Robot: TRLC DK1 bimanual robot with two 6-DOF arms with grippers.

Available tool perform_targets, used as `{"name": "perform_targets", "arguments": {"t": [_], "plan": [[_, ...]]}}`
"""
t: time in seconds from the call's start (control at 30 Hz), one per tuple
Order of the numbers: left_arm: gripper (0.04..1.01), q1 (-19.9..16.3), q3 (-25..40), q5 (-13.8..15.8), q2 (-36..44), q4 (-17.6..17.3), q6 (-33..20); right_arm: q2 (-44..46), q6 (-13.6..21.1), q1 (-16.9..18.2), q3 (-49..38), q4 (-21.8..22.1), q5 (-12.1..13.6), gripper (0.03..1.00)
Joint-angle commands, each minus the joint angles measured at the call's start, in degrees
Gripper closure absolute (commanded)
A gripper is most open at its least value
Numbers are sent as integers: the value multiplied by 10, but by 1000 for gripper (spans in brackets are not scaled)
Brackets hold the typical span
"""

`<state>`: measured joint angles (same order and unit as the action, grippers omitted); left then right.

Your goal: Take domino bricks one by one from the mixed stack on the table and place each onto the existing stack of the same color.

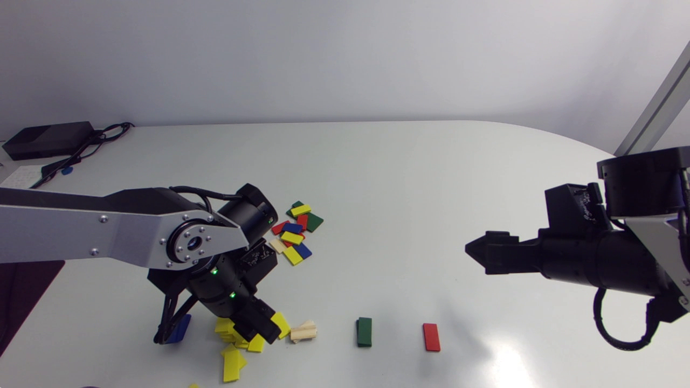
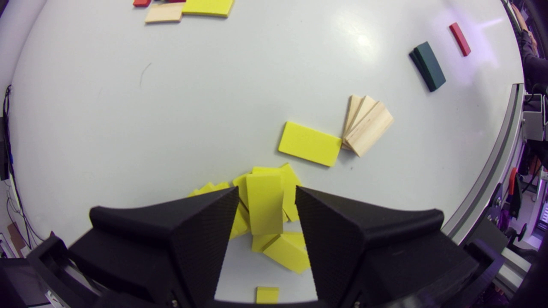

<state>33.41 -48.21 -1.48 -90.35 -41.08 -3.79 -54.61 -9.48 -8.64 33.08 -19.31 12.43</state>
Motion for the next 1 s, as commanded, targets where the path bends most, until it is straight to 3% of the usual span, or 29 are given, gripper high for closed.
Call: {"name": "perform_targets", "arguments": {"t": [0.0, 0.27, 0.6, 0.97], "plan": [[503, 10, 6, 1, -1, 0, 5, -11, -9, -3, -20, 5, -2, 62], [477, 68, -7, 2, 28, 28, 0, -10, -9, -1, -21, 5, -2, 62], [477, 71, -16, 1, -32, 65, -12, -10, -7, 0, -22, 6, -2, 62], [384, 56, -7, 2, -26, 71, -107, -19, -7, 0, -22, 10, -2, 62]]}}
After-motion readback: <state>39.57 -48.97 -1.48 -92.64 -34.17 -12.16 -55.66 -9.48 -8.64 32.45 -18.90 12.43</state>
